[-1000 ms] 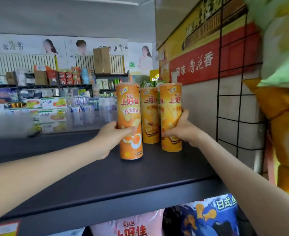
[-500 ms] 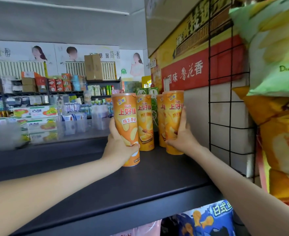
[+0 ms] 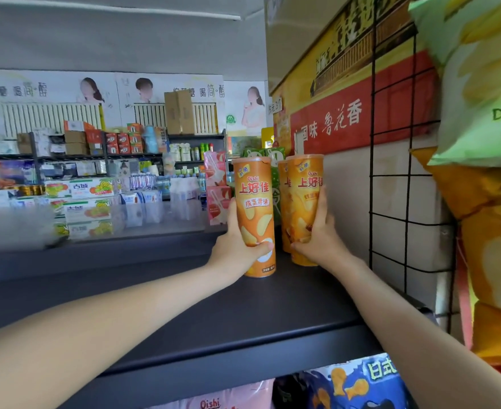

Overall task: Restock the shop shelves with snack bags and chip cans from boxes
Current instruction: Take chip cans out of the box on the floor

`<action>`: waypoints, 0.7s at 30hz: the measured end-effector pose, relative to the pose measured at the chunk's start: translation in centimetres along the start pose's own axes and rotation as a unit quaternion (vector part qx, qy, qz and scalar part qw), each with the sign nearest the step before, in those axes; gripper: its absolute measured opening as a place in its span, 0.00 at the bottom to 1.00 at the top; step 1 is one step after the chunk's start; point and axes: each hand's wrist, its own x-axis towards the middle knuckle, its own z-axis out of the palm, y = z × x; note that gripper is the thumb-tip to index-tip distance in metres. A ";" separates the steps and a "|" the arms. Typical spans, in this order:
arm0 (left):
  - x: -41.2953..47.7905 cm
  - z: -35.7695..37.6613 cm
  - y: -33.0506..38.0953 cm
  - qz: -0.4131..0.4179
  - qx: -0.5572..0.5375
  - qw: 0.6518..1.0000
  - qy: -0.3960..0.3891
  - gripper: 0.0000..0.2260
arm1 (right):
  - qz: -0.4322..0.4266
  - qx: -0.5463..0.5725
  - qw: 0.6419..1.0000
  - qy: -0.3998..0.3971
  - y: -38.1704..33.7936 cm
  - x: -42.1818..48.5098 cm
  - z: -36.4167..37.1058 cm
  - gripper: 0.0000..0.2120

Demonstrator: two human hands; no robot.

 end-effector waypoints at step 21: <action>-0.8 2.3 1.2 0.055 0.157 0.985 -0.038 0.48 | -0.022 0.002 1.000 -0.013 0.6 -0.6 -0.3 0.58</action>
